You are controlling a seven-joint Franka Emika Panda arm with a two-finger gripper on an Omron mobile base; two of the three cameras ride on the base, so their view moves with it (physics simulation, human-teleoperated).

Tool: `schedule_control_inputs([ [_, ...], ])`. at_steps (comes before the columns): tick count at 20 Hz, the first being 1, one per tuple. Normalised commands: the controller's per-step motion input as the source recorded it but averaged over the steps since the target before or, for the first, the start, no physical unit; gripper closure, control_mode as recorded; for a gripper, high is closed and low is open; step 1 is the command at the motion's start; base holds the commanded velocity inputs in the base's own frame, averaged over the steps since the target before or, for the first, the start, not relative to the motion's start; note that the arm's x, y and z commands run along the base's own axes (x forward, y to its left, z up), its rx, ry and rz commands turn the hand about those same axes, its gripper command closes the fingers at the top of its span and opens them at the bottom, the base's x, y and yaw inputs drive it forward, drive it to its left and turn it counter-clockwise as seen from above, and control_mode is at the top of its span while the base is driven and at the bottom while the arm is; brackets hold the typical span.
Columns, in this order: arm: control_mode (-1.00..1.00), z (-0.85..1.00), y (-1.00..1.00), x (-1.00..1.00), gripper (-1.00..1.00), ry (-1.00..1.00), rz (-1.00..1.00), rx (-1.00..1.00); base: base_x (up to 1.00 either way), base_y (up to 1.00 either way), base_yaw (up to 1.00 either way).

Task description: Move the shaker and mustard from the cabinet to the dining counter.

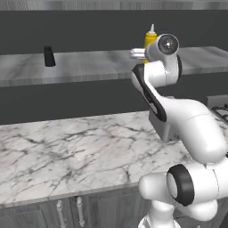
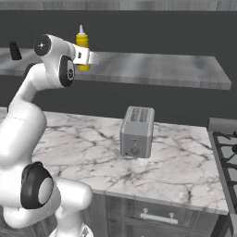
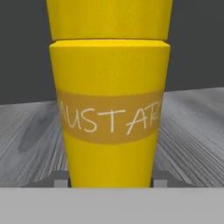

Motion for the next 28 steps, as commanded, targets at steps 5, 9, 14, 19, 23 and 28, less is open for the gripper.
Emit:
schedule_control_inputs([
  [5,-1.0,0.4,0.11,-1.0,1.0,-0.07,0.13,-0.09,0.0,0.0,0.0],
  [9,-1.0,0.19,0.0,-1.0,1.0,-0.01,0.2,-0.14,0.0,0.0,0.0],
  [14,-1.0,0.02,-0.01,-1.0,1.0,-0.04,0.21,-0.11,0.0,0.0,0.0],
  [19,-1.0,0.0,-0.01,-0.88,1.0,-0.01,0.06,0.0,0.0,0.0,0.0],
  [23,-1.0,0.0,0.0,-0.61,1.0,0.0,0.0,0.01,0.0,0.0,0.0],
  [28,-1.0,0.0,-0.06,-0.51,1.0,-0.01,-0.01,0.02,0.0,0.0,0.0],
])
